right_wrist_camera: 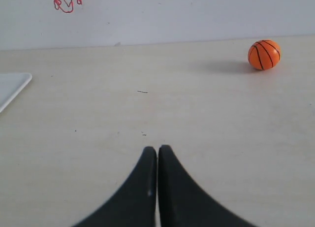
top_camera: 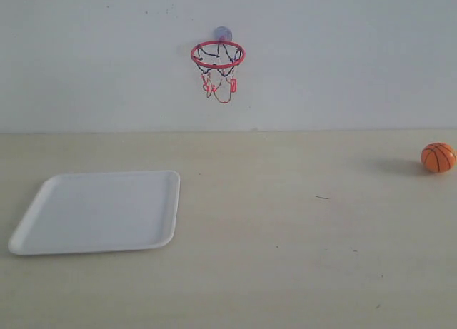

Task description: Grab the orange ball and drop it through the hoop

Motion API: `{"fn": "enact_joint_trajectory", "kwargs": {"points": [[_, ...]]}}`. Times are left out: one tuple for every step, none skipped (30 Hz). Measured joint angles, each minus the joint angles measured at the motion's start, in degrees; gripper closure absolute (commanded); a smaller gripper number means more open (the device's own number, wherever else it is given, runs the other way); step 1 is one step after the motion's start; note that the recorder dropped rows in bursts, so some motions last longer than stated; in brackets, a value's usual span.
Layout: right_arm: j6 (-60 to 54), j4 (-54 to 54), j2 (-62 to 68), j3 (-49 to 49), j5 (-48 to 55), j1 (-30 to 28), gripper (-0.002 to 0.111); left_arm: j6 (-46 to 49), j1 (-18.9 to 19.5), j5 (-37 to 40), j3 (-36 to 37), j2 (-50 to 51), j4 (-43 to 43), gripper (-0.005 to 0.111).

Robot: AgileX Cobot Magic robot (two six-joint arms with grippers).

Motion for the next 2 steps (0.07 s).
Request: {"fn": "enact_joint_trajectory", "kwargs": {"points": [[0.0, 0.0, 0.0, 0.0, 0.0, 0.0, 0.109, -0.02, 0.0, 0.0, 0.0, 0.0, 0.0, 0.103], [0.0, 0.0, 0.0, 0.0, 0.0, 0.0, 0.109, -0.02, 0.0, 0.0, 0.0, 0.0, 0.0, 0.103]]}}
